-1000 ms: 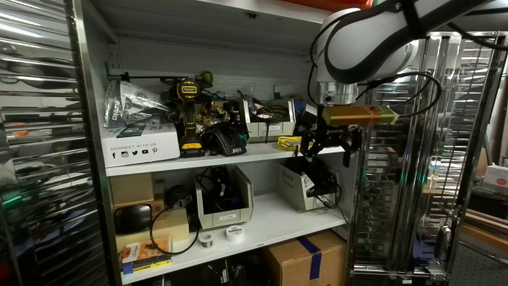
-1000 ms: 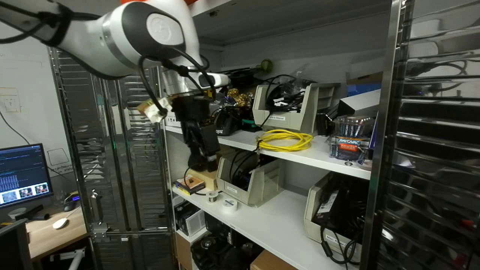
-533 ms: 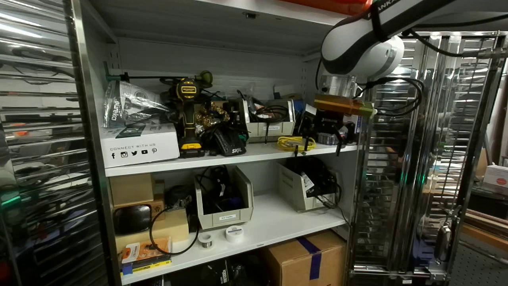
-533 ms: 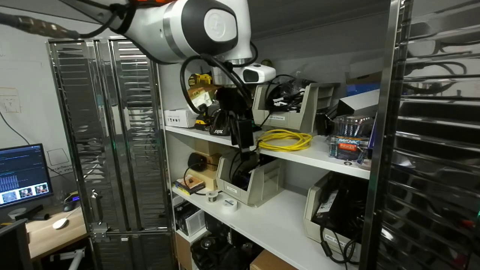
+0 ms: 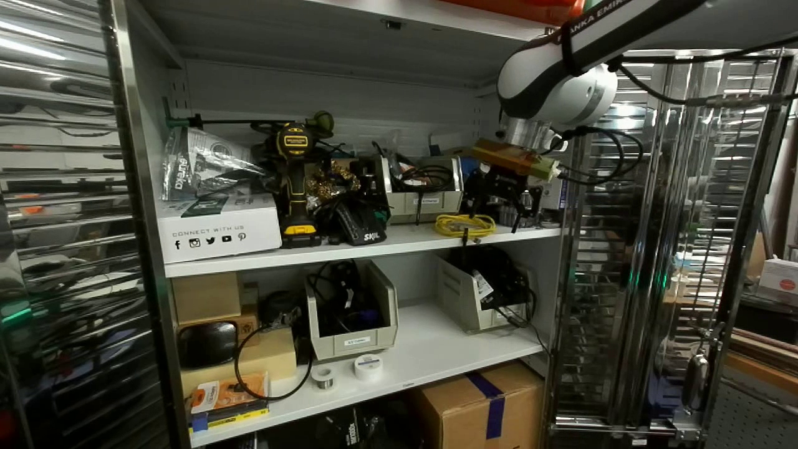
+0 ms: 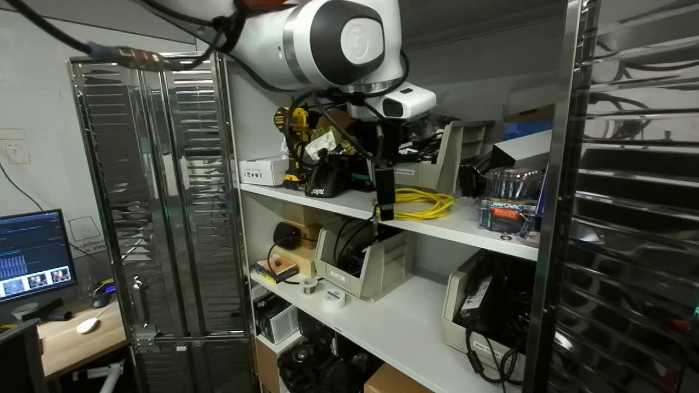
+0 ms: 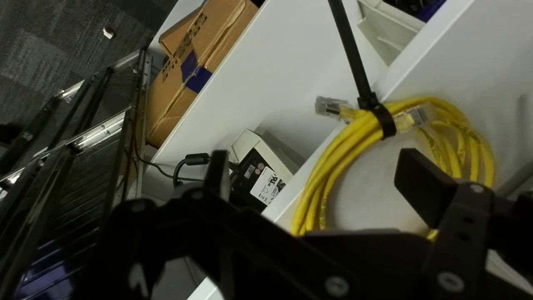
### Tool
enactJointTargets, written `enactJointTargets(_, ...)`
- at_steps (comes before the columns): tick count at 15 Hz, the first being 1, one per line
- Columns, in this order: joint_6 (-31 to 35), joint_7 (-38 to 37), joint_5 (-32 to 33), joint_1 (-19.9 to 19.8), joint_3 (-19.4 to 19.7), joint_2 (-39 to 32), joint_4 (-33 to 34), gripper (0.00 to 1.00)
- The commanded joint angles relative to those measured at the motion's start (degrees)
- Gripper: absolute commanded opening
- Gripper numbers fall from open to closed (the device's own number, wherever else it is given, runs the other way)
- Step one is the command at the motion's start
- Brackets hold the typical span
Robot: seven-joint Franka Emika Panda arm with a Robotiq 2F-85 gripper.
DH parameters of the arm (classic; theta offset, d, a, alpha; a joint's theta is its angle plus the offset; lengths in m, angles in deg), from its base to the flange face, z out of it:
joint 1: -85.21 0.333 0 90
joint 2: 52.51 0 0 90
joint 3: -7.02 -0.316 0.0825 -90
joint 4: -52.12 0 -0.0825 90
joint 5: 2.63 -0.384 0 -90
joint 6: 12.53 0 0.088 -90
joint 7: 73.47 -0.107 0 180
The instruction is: Put the yellow cable into the compartment.
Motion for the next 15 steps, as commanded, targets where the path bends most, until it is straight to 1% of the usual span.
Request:
enactJointTargets(1,0.5,-5.3,1.0,1.5,0.8,-6.9,8.7,1.00)
enactJointTargets(4,-0.6,-7.6,2.4,2.6,1.1,-9.8,12.7,1.00)
enactJointTargets(5,-1.4,-7.9,2.8,2.9,1.1,-10.1,13.2,0.83)
enactJointTargets(6,-2.4,-8.0,3.1,3.1,1.1,-10.2,13.6,0.74)
enactJointTargets(7,-3.2,-8.2,3.5,3.4,1.2,-9.6,13.1,0.68)
enactJointTargets(8,-4.0,-8.3,4.1,3.6,1.3,-9.4,13.0,0.58)
enactJointTargets(12,-8.9,-9.7,7.2,4.3,1.5,-8.0,11.7,0.28)
enactJointTargets(13,-10.2,-10.9,7.7,4.4,1.6,-7.9,11.6,0.19)
enactJointTargets(14,-11.0,-11.6,8.5,4.6,1.7,-7.7,11.2,0.15)
enactJointTargets(15,-11.2,-12.1,9.2,4.8,1.7,-7.2,10.7,0.13)
